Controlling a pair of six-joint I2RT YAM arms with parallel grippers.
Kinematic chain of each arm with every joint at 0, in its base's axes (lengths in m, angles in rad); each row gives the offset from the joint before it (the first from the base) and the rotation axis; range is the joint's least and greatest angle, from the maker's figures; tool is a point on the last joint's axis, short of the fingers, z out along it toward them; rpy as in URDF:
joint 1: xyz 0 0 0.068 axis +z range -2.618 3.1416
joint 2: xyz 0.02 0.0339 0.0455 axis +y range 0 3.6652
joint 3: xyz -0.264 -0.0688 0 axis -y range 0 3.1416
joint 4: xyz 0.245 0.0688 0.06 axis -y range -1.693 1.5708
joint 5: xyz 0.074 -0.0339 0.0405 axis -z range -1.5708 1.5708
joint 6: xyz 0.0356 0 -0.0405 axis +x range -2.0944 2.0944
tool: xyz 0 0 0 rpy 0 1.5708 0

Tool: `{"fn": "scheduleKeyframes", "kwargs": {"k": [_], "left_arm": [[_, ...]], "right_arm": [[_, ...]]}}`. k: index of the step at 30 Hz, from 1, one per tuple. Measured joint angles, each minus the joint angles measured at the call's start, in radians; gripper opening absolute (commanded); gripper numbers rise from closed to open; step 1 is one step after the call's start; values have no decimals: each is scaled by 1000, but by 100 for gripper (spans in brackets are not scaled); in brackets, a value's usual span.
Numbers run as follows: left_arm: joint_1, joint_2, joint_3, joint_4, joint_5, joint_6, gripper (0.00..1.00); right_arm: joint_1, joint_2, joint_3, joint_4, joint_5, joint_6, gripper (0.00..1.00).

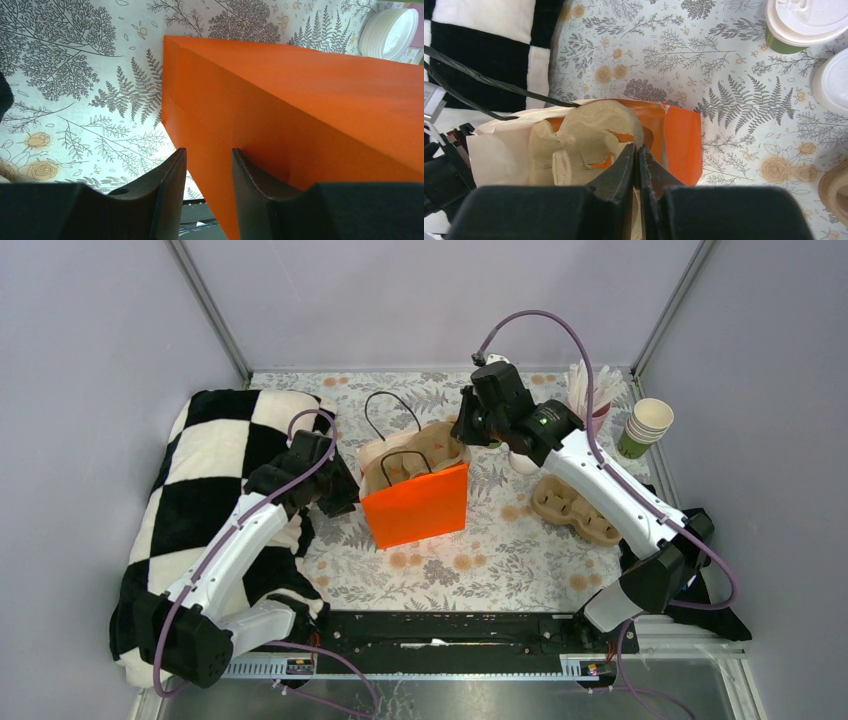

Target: Pack the takeout coffee

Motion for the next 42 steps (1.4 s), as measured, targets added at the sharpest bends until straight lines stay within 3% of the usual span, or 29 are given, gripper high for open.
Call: {"fn": "scheduleKeyframes", "kwargs": {"k": [17, 42], "left_arm": [[0, -3, 0, -8, -3, 37, 43], [0, 42, -18, 2, -1, 73, 43]], "right_arm": [[6, 32, 149, -67, -5, -58, 0], [18, 49, -14, 35, -17, 47, 0]]}}
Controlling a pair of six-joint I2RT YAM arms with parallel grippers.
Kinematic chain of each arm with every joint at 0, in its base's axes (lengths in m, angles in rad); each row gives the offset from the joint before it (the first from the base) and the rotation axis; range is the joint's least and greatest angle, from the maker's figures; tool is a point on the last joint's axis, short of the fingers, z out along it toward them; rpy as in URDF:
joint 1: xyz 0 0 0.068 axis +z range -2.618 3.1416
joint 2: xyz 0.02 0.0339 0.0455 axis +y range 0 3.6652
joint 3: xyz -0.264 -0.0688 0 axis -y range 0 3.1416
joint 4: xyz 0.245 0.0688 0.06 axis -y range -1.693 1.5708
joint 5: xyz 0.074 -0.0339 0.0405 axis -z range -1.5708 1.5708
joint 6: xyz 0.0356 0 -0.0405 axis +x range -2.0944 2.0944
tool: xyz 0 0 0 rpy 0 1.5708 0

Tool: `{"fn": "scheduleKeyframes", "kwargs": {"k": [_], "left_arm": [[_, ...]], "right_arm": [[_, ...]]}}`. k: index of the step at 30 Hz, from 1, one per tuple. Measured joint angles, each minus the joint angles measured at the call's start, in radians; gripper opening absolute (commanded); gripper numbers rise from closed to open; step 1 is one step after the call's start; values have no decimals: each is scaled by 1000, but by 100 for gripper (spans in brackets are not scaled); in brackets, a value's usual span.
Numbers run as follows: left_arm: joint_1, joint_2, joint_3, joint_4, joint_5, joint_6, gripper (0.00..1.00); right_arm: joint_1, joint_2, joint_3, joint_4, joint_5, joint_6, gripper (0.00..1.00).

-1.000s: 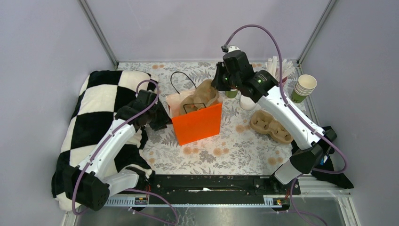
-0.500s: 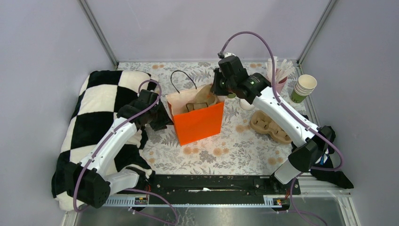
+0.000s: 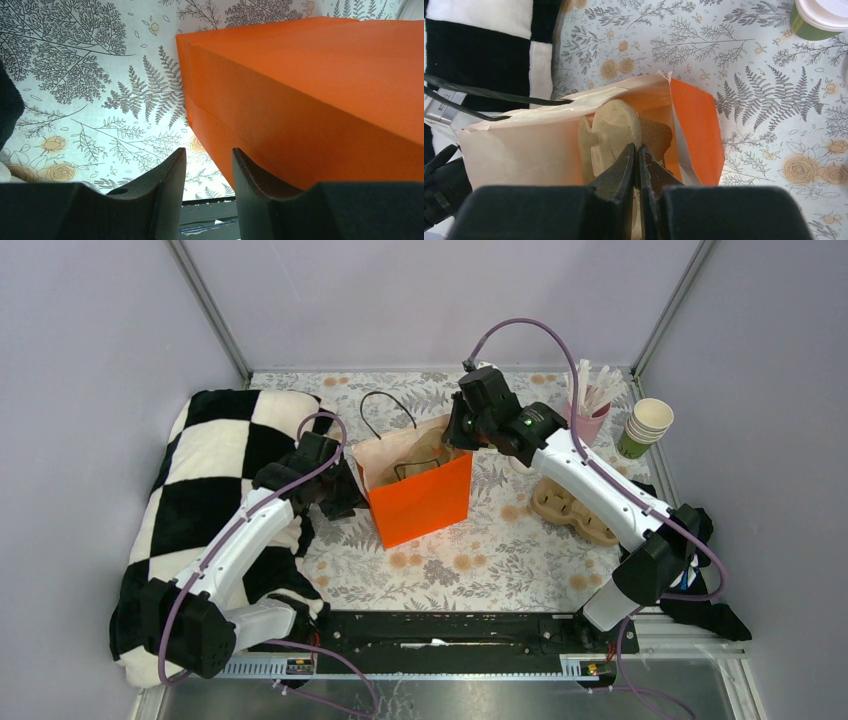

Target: Pack the takeout coffee

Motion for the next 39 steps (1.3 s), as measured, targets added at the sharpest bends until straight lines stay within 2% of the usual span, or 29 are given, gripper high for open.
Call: {"fn": "scheduleKeyframes", "kwargs": {"k": [5, 7, 9, 10, 13, 18, 21, 26, 29, 31, 34, 39], "left_arm": [[0, -4, -12, 2, 0, -4, 43], [0, -4, -14, 2, 0, -8, 43], [0, -5, -14, 4, -1, -11, 43], [0, -7, -14, 4, -1, -12, 43], [0, -22, -14, 1, -8, -19, 43], [0, -72, -10, -45, -40, -23, 43], [0, -93, 31, -111, -63, -21, 46], [0, -96, 157, -181, -94, -16, 51], [0, -96, 248, -198, -97, -18, 54], [0, -96, 294, -199, -97, -21, 56], [0, -98, 345, -190, -92, -33, 59], [0, -98, 351, -172, -64, -57, 61]], "right_arm": [[0, 0, -18, 12, 0, 9, 0], [0, 0, -18, 16, 0, 9, 21], [0, 0, -18, 20, -2, 5, 48], [0, 0, -17, 18, -1, 4, 57], [0, 11, 56, -84, 18, -39, 67], [0, 10, 274, -216, 35, -130, 70], [0, -19, 347, -264, 32, -177, 80], [0, -69, 312, -327, 60, -245, 88], [-13, -60, 283, -359, 74, -273, 89], [-42, -48, 277, -373, 64, -280, 89], [-147, -43, 259, -377, 22, -281, 89], [-240, -32, 246, -394, 50, -324, 91]]}}
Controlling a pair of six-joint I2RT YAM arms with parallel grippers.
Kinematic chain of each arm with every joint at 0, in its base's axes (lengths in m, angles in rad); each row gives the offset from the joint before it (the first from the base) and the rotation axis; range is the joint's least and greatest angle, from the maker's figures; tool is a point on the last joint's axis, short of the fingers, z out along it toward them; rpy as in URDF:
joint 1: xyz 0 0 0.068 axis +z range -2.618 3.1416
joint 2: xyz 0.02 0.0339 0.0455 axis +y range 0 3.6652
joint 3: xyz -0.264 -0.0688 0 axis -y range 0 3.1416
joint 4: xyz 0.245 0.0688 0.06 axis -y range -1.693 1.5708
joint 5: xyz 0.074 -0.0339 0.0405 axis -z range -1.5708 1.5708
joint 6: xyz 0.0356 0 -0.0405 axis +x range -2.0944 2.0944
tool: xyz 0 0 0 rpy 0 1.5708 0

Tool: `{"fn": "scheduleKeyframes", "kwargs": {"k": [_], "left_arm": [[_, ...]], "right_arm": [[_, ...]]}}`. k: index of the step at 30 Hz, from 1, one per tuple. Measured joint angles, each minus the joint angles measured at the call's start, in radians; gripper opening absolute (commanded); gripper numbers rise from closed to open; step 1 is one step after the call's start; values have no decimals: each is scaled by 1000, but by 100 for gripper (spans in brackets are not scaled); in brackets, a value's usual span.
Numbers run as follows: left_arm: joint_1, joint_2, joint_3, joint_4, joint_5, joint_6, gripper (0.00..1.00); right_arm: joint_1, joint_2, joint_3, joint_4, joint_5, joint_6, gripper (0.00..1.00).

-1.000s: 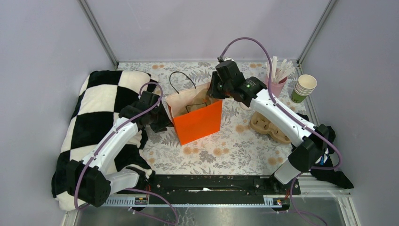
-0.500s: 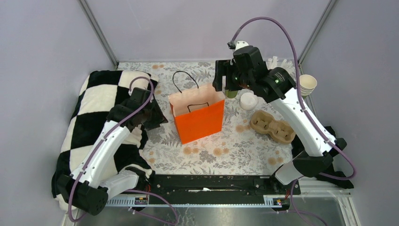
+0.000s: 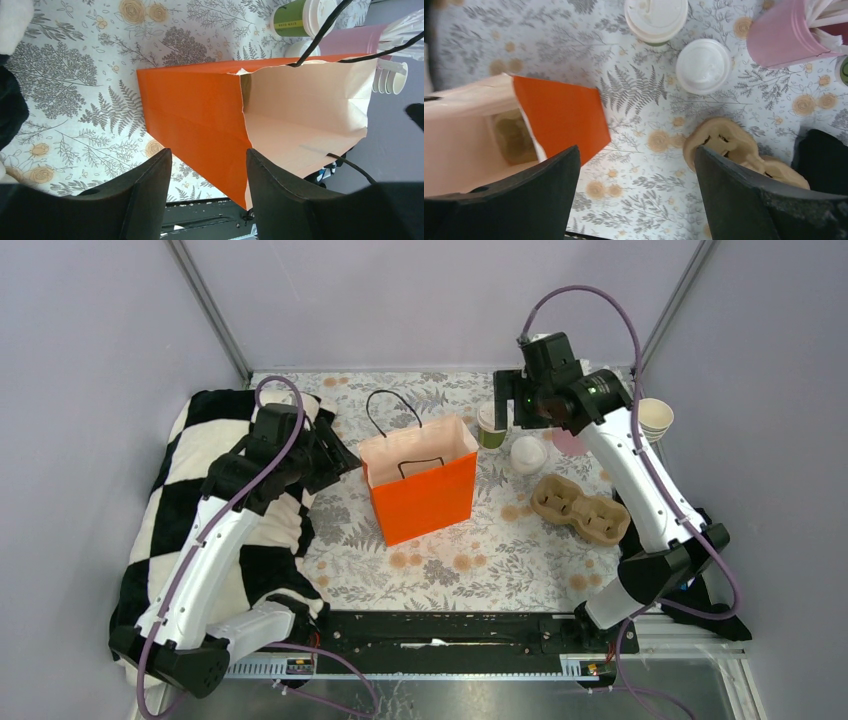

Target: Pack the takeout coffee

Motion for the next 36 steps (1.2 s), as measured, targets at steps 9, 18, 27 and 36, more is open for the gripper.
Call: {"fn": "scheduleKeyframes", "kwargs": {"k": [9, 18, 27, 36], "left_arm": [[0, 43, 53, -10, 34, 9, 62], [0, 182, 134, -51, 84, 101, 52], [-13, 304, 254, -108, 22, 177, 44], [-48, 360, 293, -132, 0, 226, 37]], "right_arm": [[4, 119, -88, 18, 30, -69, 94], [4, 174, -118, 108, 90, -66, 94], [3, 309, -49, 108, 169, -79, 99], [-11, 463, 158, 112, 185, -108, 100]]}}
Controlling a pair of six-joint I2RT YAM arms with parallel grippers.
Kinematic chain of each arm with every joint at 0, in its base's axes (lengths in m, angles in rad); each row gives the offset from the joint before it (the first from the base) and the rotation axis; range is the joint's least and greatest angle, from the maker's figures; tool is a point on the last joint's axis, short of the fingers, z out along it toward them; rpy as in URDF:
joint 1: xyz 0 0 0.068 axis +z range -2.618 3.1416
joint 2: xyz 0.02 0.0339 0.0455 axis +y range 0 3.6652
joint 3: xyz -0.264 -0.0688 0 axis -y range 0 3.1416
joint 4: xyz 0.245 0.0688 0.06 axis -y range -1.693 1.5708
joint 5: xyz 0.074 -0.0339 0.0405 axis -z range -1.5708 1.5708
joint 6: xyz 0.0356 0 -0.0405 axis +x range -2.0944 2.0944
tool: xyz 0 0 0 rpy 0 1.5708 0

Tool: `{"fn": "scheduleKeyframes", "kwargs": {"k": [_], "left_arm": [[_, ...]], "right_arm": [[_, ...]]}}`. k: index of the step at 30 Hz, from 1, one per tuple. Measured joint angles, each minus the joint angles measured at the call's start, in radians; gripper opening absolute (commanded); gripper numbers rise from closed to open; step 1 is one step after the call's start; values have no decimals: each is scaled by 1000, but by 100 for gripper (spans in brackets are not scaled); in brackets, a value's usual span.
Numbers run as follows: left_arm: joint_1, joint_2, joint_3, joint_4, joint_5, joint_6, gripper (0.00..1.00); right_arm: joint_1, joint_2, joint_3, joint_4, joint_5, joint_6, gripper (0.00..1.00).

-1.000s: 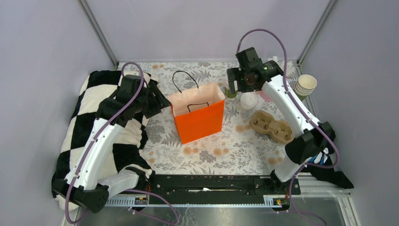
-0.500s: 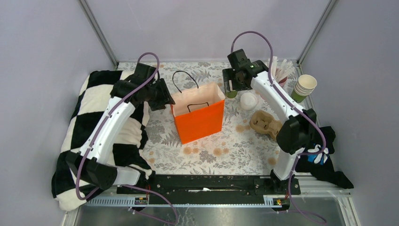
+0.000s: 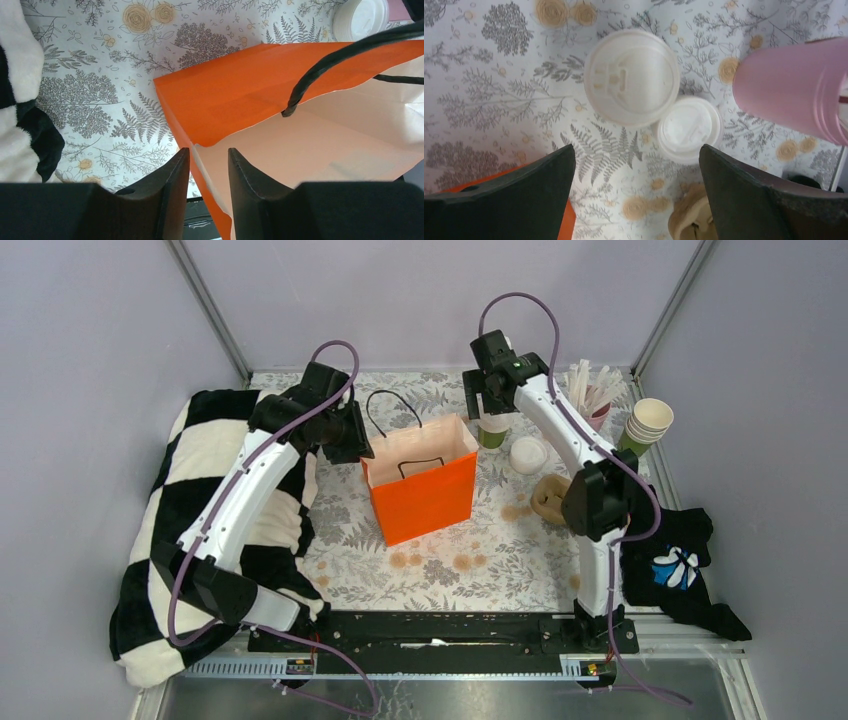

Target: Pack the takeout coffee

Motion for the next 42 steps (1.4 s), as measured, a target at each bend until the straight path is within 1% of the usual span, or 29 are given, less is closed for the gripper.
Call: {"fn": "scheduleKeyframes", "kwargs": {"k": [4, 11, 22, 42], "left_arm": [[-9, 13, 9, -5, 2, 21, 35], [-11, 18, 35, -21, 6, 50, 34], [-11, 48, 50, -27, 10, 68, 32], [-11, 47, 50, -27, 11, 84, 32]], "right_arm": [[-16, 90, 78, 6, -15, -2, 100], [-56, 173, 107, 10, -67, -6, 100], [-66, 179, 126, 27, -120, -5, 100], [-71, 216, 142, 49, -150, -27, 99]]}}
